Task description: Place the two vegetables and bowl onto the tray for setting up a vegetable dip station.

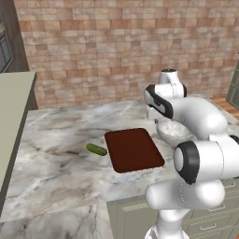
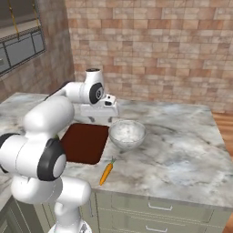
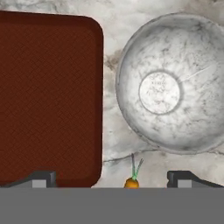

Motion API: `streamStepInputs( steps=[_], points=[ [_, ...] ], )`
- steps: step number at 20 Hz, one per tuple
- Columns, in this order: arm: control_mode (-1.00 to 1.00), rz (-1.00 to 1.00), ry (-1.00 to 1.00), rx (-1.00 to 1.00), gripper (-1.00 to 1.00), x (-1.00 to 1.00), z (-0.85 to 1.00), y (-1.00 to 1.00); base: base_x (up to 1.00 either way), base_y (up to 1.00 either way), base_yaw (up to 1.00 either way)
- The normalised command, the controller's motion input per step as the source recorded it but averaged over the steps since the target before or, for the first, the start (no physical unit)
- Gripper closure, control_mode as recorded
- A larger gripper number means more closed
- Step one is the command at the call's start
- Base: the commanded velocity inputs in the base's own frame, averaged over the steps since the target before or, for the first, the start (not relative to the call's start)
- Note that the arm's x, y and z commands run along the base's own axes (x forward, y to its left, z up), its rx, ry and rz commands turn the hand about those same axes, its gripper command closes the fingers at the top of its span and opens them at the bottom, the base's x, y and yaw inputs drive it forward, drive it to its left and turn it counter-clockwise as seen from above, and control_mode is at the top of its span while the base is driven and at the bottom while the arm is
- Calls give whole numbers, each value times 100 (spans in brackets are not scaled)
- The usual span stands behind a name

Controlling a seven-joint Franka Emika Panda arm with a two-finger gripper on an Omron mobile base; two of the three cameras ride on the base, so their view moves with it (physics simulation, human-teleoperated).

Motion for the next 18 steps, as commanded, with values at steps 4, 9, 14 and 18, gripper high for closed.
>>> streamStepInputs(
  steps=[4, 9, 14, 18],
  points=[
    [-100, 0, 0, 0, -100, 9, -27, -10, 0, 0, 0],
    [-100, 0, -2, 0, -100, 10, -28, -8, 0, 0, 0],
    [-100, 0, -3, 0, -100, 5, -25, -4, 0, 0, 0],
    [-100, 0, -2, 0, -100, 7, -24, -4, 0, 0, 0]
  ],
)
